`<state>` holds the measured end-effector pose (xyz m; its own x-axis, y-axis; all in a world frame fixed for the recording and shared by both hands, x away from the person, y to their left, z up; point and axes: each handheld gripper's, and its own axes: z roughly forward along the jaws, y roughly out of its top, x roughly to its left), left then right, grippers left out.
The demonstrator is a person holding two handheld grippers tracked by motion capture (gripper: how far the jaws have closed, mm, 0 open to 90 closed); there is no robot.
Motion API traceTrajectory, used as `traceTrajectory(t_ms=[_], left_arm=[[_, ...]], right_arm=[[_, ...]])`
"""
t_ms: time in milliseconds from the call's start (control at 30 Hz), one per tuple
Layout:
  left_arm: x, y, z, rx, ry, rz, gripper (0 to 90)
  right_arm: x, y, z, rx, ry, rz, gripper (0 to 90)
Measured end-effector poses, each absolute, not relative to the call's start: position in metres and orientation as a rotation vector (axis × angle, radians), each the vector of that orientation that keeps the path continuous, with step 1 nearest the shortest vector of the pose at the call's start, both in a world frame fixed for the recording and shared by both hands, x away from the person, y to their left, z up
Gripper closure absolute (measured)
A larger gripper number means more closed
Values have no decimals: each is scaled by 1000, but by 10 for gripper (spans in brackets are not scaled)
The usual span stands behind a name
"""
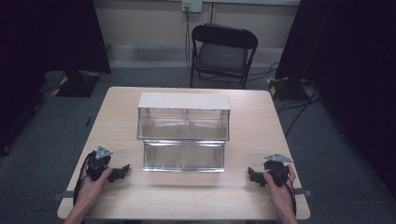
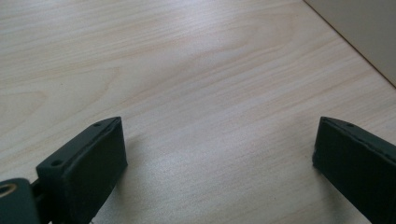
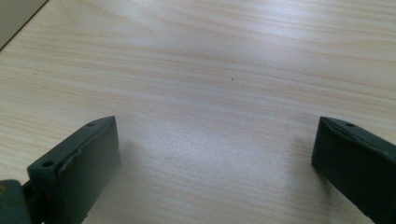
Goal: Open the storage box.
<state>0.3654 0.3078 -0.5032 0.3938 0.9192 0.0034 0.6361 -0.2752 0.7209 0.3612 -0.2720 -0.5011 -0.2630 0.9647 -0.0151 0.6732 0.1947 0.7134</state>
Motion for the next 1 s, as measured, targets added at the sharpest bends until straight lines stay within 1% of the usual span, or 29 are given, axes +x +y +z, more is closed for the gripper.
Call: traceTrajectory(t_ms=[400, 433, 467, 500, 533, 567, 600, 633, 667, 700, 733, 1000], left_arm=[[365, 308, -503, 2014, 1326, 569, 21], [365, 308, -503, 2014, 1326, 569, 21], [365, 308, -503, 2014, 1326, 569, 21], [365, 308, -503, 2014, 1325, 569, 21], [365, 308, -503, 2013, 1326, 568, 21], [365, 308, -503, 2014, 1326, 569, 21], [365, 308, -503, 2014, 1326, 568, 21], [365, 308, -503, 2014, 1326, 569, 21], [365, 308, -503, 2014, 1326, 569, 21], [365, 308, -503, 2013, 1326, 568, 21], [365, 308, -503, 2013, 1325, 567, 21], [365, 308, -503, 2014, 1325, 569, 21]], right_arm=[[360, -271, -500, 1527, 2026, 821, 13], [360, -271, -499, 1524, 2035, 819, 33], [360, -271, -497, 1520, 2046, 821, 85], [359, -270, -495, 1510, 2057, 833, 171], [358, -270, -494, 1501, 2065, 841, 184], [358, -269, -493, 1506, 2073, 850, 137], [357, -269, -492, 1516, 2076, 862, 126], [356, -268, -491, 1503, 2081, 871, 168], [356, -267, -489, 1496, 2081, 873, 159], [355, -266, -488, 1488, 2078, 882, 128], [354, -265, -487, 1483, 2074, 889, 154], [350, -257, -472, 1431, 2076, 953, 140]])
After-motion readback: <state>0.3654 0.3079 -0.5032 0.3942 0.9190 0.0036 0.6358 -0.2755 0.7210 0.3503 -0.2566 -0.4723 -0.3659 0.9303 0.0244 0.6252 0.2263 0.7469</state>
